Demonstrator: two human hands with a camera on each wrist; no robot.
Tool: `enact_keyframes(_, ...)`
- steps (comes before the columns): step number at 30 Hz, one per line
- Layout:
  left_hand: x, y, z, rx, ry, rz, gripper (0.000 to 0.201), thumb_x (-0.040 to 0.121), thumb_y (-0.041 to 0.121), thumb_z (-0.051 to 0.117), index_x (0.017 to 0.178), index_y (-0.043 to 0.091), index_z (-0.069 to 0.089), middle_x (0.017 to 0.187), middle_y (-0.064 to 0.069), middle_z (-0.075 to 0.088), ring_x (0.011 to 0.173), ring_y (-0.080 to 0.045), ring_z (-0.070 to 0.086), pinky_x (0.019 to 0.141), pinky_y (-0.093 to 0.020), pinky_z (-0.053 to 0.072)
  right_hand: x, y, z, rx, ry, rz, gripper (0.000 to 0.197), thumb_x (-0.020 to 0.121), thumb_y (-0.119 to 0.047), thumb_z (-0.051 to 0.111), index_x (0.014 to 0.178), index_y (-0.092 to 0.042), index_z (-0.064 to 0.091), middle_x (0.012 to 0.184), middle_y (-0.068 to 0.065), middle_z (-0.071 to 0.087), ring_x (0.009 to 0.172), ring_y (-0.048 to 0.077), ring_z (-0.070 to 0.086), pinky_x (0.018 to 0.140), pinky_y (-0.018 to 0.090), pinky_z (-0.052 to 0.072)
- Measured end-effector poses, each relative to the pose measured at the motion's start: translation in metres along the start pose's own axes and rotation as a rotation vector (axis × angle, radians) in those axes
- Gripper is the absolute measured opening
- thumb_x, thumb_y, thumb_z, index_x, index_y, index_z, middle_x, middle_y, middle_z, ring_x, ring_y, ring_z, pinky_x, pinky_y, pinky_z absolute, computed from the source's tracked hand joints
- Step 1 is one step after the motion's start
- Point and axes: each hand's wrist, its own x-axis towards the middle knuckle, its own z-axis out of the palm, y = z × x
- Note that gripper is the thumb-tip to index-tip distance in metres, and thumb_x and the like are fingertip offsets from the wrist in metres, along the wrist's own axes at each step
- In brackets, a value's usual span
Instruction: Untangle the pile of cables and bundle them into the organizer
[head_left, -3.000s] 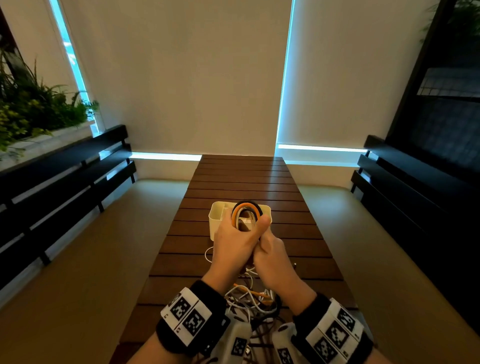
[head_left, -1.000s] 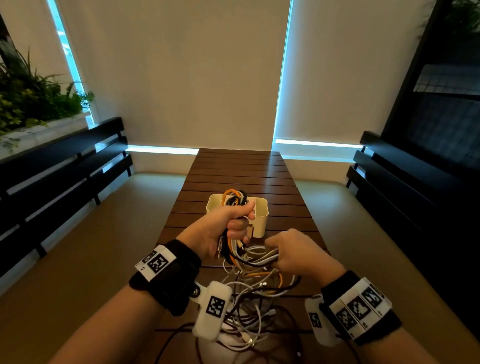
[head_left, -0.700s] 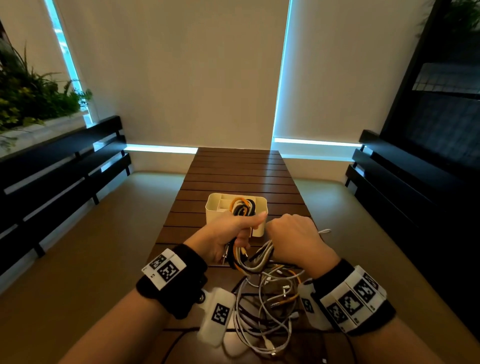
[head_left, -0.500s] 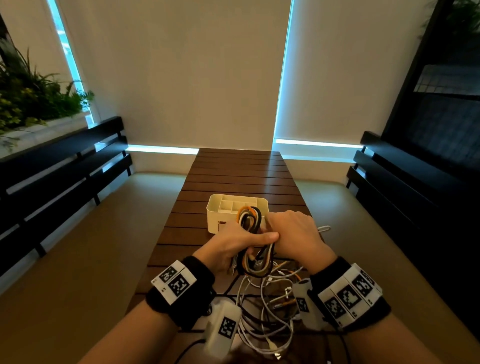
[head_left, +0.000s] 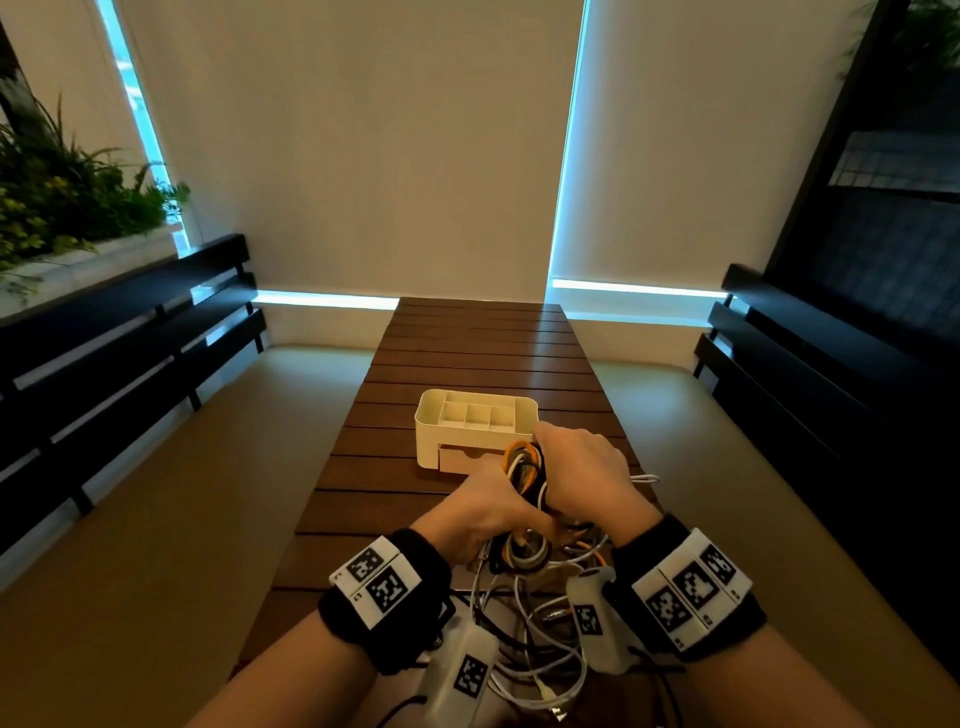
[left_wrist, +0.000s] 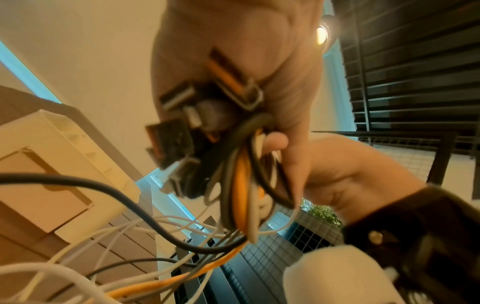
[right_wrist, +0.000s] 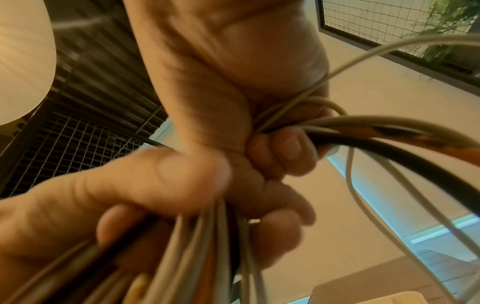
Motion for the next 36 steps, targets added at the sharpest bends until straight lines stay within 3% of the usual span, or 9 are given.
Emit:
enact_keyframes(5,0.005,-0.015,0.010,0.116,0.068,-0.154,0.026,0.059,0.006,0.077,0.084,0.003,0.068,0.084,-0.013,0.067,0.077,-0.025,0.062,0.077,-0.043,0.054,-0.001,0.002,0.004,-0.034,-0.099,-0.080,0.031,0.081,-0.011,0.060,0.095,-0.020,0.034,0.102,0.007,0.060,0.097,0.031,0.058,0.071,0.038,0.039)
enact_keyframes(10,0.002,-0.019,0.011,-0.015,-0.064,-0.137,0.020,0.073,-0.004,0.068,0.082,0.012,0.064,0.079,-0.001,0.065,0.073,-0.012,0.060,0.066,-0.022,0.049,0.000,0.008,0.004,-0.026,-0.264,-0.163,0.060,0.074,-0.014,0.070,0.119,-0.019,0.031,0.103,0.006,0.060,0.091,0.025,0.060,0.072,0.036,0.049)
enact_keyframes(15,0.001,-0.023,0.009,0.035,-0.130,-0.110,0.025,0.079,-0.003,0.063,0.082,0.022,0.061,0.079,0.006,0.063,0.076,-0.005,0.058,0.071,-0.019,0.046,0.004,0.015,-0.007,0.132,-0.467,-0.240,0.077,0.067,-0.008,0.077,0.122,-0.021,0.024,0.100,0.008,0.060,0.087,0.023,0.062,0.076,0.037,0.056)
enact_keyframes(19,0.001,-0.021,0.005,0.011,-0.234,-0.090,0.027,0.081,-0.004,0.062,0.085,0.023,0.060,0.073,0.013,0.065,0.071,0.001,0.061,0.070,-0.016,0.047,0.006,0.014,-0.009,0.115,-0.474,-0.249,0.080,0.067,-0.004,0.075,0.124,-0.020,0.021,0.098,0.008,0.059,0.085,0.023,0.060,0.075,0.036,0.055)
enact_keyframes(22,0.001,-0.022,0.004,0.062,-0.223,-0.126,0.024,0.080,-0.001,0.065,0.079,0.024,0.063,0.070,0.014,0.066,0.073,-0.004,0.061,0.076,-0.022,0.050,0.007,0.012,-0.003,0.092,-0.431,-0.245,0.080,0.064,-0.006,0.077,0.122,-0.021,0.023,0.091,0.002,0.054,0.082,0.020,0.057,0.076,0.035,0.055)
enact_keyframes(28,-0.006,-0.021,-0.013,0.198,-0.386,-0.221,0.014,0.085,0.016,0.066,0.098,0.014,0.060,0.094,-0.001,0.064,0.093,-0.019,0.062,0.092,-0.036,0.050,0.012,0.015,0.003,0.070,-0.545,-0.239,0.060,0.070,-0.022,0.077,0.117,-0.019,0.040,0.098,0.000,0.055,0.088,0.016,0.053,0.075,0.028,0.050)
enact_keyframes(31,-0.012,-0.021,-0.025,0.015,-0.392,-0.166,0.011,0.091,0.011,0.058,0.101,0.014,0.061,0.087,-0.002,0.069,0.081,-0.012,0.066,0.083,-0.029,0.053,0.016,0.027,0.003,0.000,-0.543,-0.206,0.052,0.074,-0.023,0.073,0.120,-0.020,0.049,0.110,0.002,0.061,0.096,0.018,0.057,0.086,0.033,0.050)
enact_keyframes(34,-0.013,-0.022,-0.037,-0.178,-0.299,-0.084,0.016,0.090,0.008,0.057,0.106,0.009,0.060,0.079,0.000,0.071,0.070,-0.010,0.067,0.070,-0.024,0.055,0.021,0.044,0.002,0.040,-0.404,-0.126,0.021,0.080,-0.025,0.068,0.097,-0.025,0.056,0.091,-0.005,0.062,0.092,0.018,0.059,0.094,0.041,0.046)
enact_keyframes(36,-0.011,-0.026,-0.040,-0.255,-0.232,-0.008,0.013,0.087,0.011,0.059,0.099,0.007,0.062,0.082,-0.003,0.073,0.074,-0.014,0.067,0.071,-0.027,0.056,0.025,0.051,0.005,0.129,-0.207,-0.070,0.013,0.081,-0.032,0.067,0.087,-0.028,0.057,0.085,-0.006,0.062,0.090,0.019,0.059,0.092,0.041,0.045)
